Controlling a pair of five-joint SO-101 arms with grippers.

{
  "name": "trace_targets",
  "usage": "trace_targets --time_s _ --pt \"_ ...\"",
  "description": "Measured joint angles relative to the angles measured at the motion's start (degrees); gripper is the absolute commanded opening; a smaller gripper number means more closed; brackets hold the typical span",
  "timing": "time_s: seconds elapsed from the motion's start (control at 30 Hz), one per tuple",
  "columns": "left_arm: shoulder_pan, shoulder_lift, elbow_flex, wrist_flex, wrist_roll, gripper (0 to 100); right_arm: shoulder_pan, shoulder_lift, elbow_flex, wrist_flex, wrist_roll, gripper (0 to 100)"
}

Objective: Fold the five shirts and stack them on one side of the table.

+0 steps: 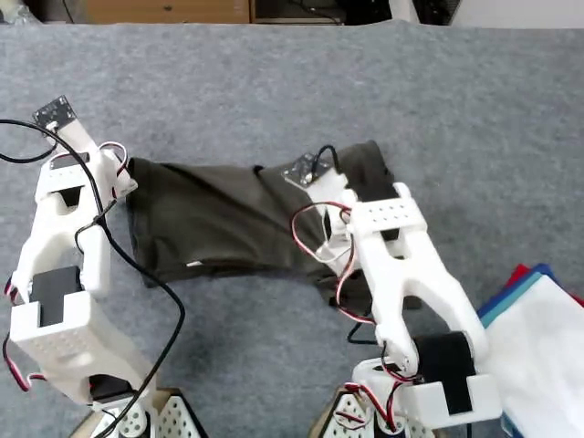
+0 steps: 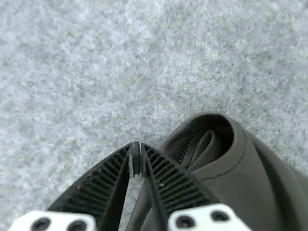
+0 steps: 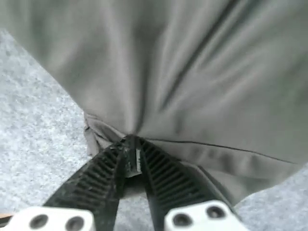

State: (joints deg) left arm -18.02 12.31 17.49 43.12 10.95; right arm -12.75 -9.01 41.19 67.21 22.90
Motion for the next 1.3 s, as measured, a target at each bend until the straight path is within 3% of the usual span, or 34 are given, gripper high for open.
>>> trace_targets --time_s 0.47,0.77,1.03,1.3 --pt "0.00 0.00 0.00 -0.26 0.00 2 0.00 0.00 5.80 0.18 0.09 0.5" --pt "0.00 0.00 0.00 -0.53 0.00 2 0.00 0.00 5.80 4.75 6.24 0.5" --pt "0.00 0.00 0.00 -1.32 0.00 2 0.00 0.00 5.71 5.71 6.68 0.5" --pt "0.00 0.00 0.00 -1.23 0.00 2 6.42 2.64 -14.33 6.07 6.68 0.6"
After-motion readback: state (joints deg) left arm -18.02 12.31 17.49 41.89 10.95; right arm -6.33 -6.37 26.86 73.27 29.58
